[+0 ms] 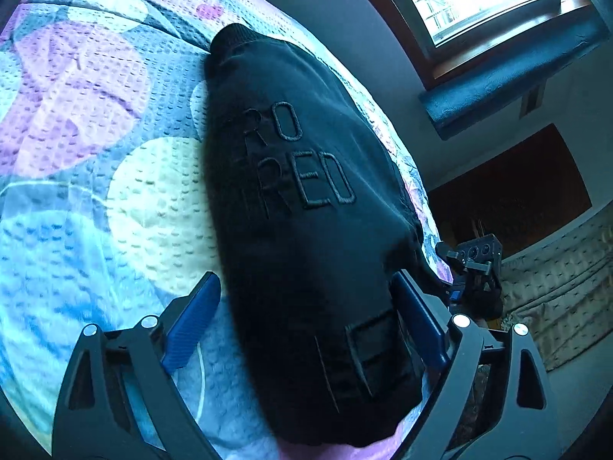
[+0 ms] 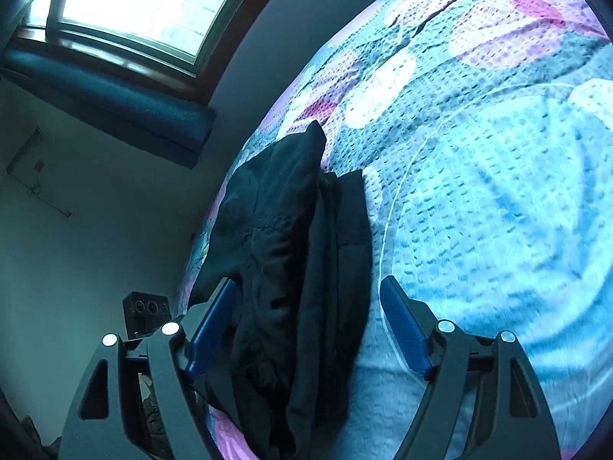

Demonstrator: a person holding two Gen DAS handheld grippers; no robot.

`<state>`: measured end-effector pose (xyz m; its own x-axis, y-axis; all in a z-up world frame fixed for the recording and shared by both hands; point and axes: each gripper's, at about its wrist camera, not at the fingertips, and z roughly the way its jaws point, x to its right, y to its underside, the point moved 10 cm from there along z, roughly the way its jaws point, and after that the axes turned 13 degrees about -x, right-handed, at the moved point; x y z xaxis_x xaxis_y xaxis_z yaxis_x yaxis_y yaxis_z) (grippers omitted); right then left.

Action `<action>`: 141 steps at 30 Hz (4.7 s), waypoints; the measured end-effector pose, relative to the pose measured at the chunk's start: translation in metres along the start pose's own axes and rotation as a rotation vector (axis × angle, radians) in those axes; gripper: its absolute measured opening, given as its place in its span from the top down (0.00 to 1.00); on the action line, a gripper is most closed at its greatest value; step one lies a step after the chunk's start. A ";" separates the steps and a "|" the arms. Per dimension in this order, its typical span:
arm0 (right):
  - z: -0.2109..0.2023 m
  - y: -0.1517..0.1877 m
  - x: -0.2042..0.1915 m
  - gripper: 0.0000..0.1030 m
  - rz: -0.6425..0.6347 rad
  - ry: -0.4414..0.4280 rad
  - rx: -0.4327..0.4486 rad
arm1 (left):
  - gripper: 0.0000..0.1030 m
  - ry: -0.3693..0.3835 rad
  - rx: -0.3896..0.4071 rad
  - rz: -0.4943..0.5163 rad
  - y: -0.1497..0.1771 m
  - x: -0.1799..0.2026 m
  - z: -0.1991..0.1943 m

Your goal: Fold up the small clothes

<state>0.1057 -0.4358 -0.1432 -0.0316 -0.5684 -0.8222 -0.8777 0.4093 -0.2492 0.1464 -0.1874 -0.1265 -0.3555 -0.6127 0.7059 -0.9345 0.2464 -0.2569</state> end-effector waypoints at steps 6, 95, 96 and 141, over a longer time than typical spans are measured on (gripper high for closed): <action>0.029 -0.032 -0.007 0.23 -0.019 -0.037 -0.039 | 0.07 -0.009 -0.027 0.053 -0.025 0.005 0.020; 0.146 0.009 -0.088 0.26 -0.189 0.067 -0.183 | 0.16 -0.149 0.085 0.018 0.004 -0.082 -0.087; 0.150 0.013 -0.091 0.46 -0.198 0.062 -0.197 | 0.19 -0.174 0.094 0.028 0.004 -0.080 -0.088; 0.143 0.030 -0.081 0.70 -0.133 -0.079 -0.168 | 0.29 -0.270 0.155 0.046 0.017 -0.072 -0.093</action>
<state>0.1505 -0.2753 -0.1578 0.1218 -0.5492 -0.8268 -0.9392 0.2056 -0.2749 0.1573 -0.0695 -0.1206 -0.3697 -0.7860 0.4955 -0.9012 0.1737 -0.3970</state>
